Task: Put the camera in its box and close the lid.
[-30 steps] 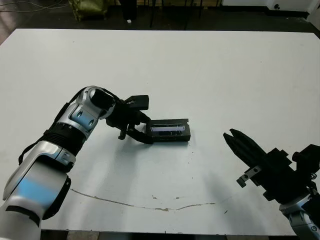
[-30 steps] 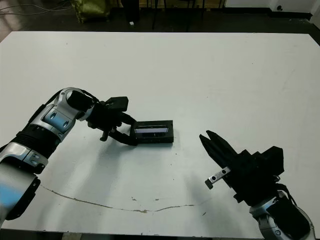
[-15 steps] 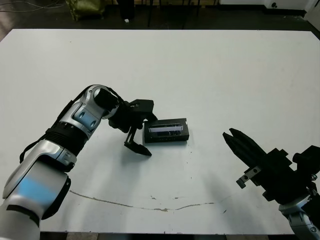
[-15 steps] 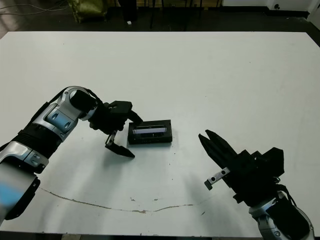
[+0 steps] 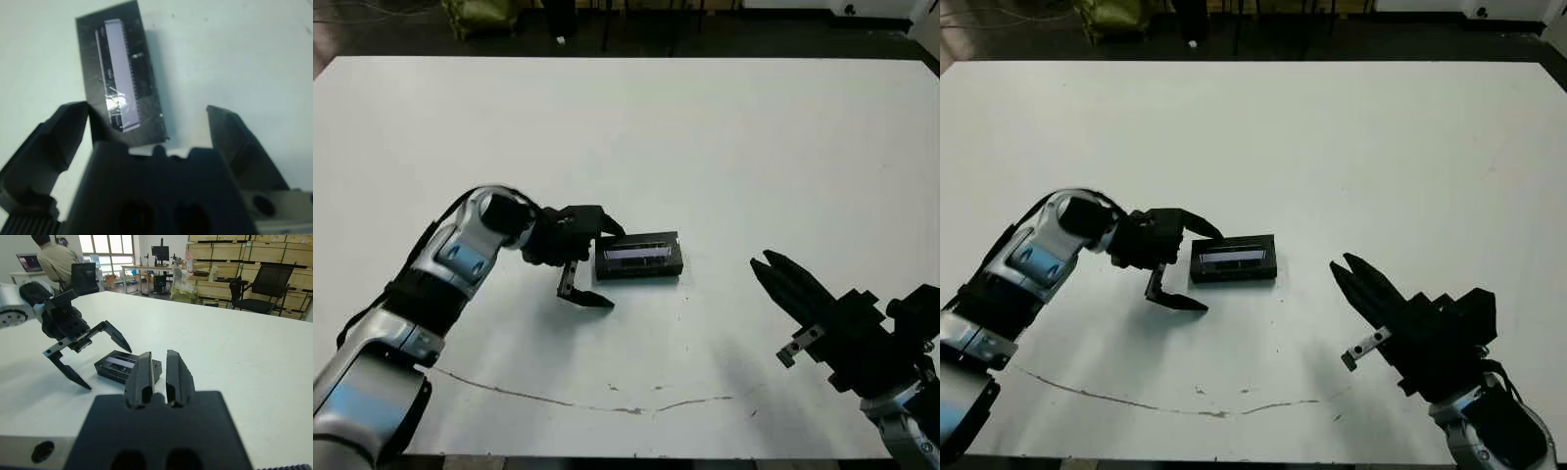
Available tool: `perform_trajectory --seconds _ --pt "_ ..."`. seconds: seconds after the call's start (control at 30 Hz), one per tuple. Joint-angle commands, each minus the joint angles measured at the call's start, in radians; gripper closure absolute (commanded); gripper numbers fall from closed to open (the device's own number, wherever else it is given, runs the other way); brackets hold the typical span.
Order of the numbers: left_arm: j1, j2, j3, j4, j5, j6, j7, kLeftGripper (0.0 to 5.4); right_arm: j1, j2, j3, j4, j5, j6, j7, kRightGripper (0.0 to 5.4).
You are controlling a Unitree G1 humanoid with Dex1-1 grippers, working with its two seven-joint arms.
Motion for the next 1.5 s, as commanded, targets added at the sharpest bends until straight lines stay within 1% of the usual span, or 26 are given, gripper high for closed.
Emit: perform_trajectory --seconds 0.03,0.13,0.2,0.33,0.47,0.57,0.6,0.63,0.7,0.77,0.8,0.83,0.87,0.97,1.07,1.13,1.2,1.27,1.33,1.4,1.5 --pt "0.049 0.015 0.023 -0.034 -0.011 -0.008 0.042 0.02 0.007 -0.003 0.005 0.016 -0.008 0.002 0.003 5.4" --pt "0.067 0.012 0.03 -0.05 -0.027 -0.008 0.057 0.02 0.008 -0.01 0.004 0.01 -0.012 0.018 -0.006 5.4" --pt "0.078 0.013 0.032 -0.061 -0.022 -0.02 0.077 0.02 0.01 -0.01 0.003 -0.001 -0.007 0.03 -0.014 5.4" --pt "0.087 0.012 0.04 -0.074 -0.038 -0.005 0.095 0.02 0.01 -0.008 0.006 0.002 -0.02 0.014 -0.013 5.4" --pt "0.09 0.018 0.047 -0.077 -0.045 -0.004 0.105 0.02 0.005 0.007 0.006 0.027 0.012 -0.012 0.015 5.4" --pt "0.088 0.028 0.051 -0.089 -0.054 0.006 0.097 0.02 0.006 0.002 0.005 0.028 0.008 -0.011 0.014 5.4" --pt "0.091 0.027 0.06 -0.091 -0.072 0.006 0.09 0.02 0.008 -0.004 0.008 0.024 -0.011 -0.011 0.007 5.4" --pt "0.098 0.019 0.079 -0.094 -0.108 0.021 0.083 0.02 0.009 -0.008 0.009 0.018 -0.021 -0.006 0.001 5.4" --pt "0.128 -0.009 0.131 -0.119 -0.198 0.102 0.101 0.02 0.009 -0.01 0.009 0.012 -0.026 0.006 -0.005 5.4" --pt "0.194 -0.057 0.202 -0.2 -0.277 0.196 0.211 0.02 0.012 -0.021 0.008 0.007 -0.039 0.022 -0.012 5.4" --pt "0.232 -0.087 0.236 -0.246 -0.301 0.218 0.283 0.11 0.014 -0.025 0.007 0.003 -0.044 0.032 -0.017 5.4" --pt "0.277 -0.13 0.268 -0.303 -0.313 0.23 0.378 0.25 0.014 -0.026 0.007 0.006 -0.045 0.03 -0.014 5.4" --pt "0.316 -0.169 0.288 -0.364 -0.307 0.24 0.472 0.44 0.014 -0.026 0.007 0.011 -0.046 0.026 -0.011 5.4" --pt "0.393 -0.243 0.294 -0.507 -0.27 0.258 0.661 1.14 0.01 -0.021 0.009 0.023 -0.046 0.011 -0.004 5.4" --pt "0.447 -0.291 0.256 -0.679 -0.236 0.394 0.817 1.87 0.006 -0.013 0.01 0.037 -0.041 -0.002 0.007 5.4" --pt "0.467 -0.312 0.225 -0.752 -0.228 0.452 0.875 2.38 0.005 -0.01 0.011 0.037 -0.035 0.006 0.005 5.4" --pt "0.475 -0.333 0.185 -0.806 -0.221 0.509 0.921 2.87 0.005 -0.005 0.013 0.043 -0.035 -0.002 0.006 5.4" --pt "0.476 -0.344 0.149 -0.834 -0.209 0.55 0.951 3.36 0.008 -0.013 0.018 0.028 -0.062 0.009 -0.009 5.4" --pt "0.478 -0.351 0.113 -0.836 -0.188 0.559 0.973 3.86 0.013 -0.018 0.019 0.006 -0.08 0.024 -0.025 5.4" --pt "0.483 -0.364 0.085 -0.831 -0.173 0.558 0.995 4.31 0.015 -0.017 0.021 0.002 -0.088 0.019 -0.026 5.4" --pt "0.489 -0.392 0.051 -0.823 -0.157 0.581 1.037 5.08 0.019 -0.018 0.021 -0.006 -0.1 0.035 -0.036 5.4"
